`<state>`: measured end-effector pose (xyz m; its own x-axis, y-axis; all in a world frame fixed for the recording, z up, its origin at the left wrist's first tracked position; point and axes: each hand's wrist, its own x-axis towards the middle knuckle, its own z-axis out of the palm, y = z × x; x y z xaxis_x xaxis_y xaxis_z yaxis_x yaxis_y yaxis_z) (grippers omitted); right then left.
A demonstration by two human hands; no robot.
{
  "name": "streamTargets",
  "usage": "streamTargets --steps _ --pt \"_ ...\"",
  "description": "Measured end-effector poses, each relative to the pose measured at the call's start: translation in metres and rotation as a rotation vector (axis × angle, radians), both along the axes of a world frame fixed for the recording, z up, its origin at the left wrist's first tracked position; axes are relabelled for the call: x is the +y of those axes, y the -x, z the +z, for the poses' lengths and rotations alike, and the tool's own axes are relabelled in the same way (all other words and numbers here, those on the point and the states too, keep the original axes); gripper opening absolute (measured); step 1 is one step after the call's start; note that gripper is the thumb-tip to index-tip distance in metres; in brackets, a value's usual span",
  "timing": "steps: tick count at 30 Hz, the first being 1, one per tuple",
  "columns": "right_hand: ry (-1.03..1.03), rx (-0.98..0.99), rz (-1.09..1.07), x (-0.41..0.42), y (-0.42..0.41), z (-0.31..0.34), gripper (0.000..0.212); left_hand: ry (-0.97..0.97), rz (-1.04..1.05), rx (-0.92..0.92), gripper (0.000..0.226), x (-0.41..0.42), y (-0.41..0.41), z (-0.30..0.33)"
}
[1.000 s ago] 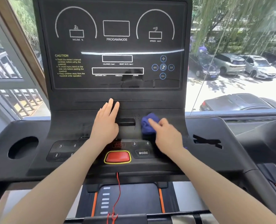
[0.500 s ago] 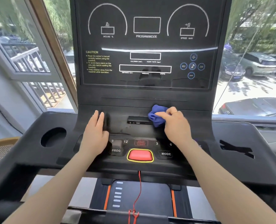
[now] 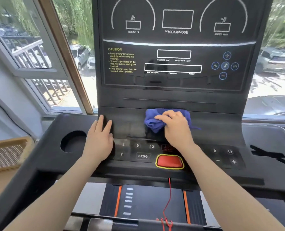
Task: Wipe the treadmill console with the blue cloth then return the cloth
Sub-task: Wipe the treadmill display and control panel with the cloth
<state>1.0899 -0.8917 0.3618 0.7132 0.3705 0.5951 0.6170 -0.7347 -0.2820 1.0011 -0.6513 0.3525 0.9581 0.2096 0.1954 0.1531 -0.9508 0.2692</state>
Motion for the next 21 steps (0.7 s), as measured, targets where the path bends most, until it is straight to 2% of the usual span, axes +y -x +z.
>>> streamTargets --steps 2,5,10,12,14,17,21 --pt "-0.105 0.039 -0.149 -0.016 0.002 -0.001 0.045 -0.006 -0.009 0.003 0.043 0.007 0.001 0.001" --pt "-0.079 0.073 -0.266 0.006 0.007 0.006 0.038 0.091 -0.031 0.019 0.042 0.013 0.002 0.005" --pt "0.214 0.172 -0.119 0.099 0.039 0.006 0.043 0.124 -0.147 0.007 0.045 0.03 0.007 0.001" --pt "0.348 0.137 -0.136 0.127 0.063 0.002 0.047 0.117 -0.19 0.013 0.044 0.037 0.008 -0.002" --pt "0.419 0.149 -0.058 0.138 0.077 0.002 0.048 0.114 -0.212 0.019 0.042 0.043 0.007 -0.001" --pt "0.462 0.312 0.002 0.122 0.068 0.015 0.043 0.101 -0.239 0.02 0.043 0.046 0.007 0.002" --pt "0.343 0.332 -0.281 0.089 0.041 0.025 0.043 0.091 -0.249 0.069 0.049 0.052 0.01 0.004"
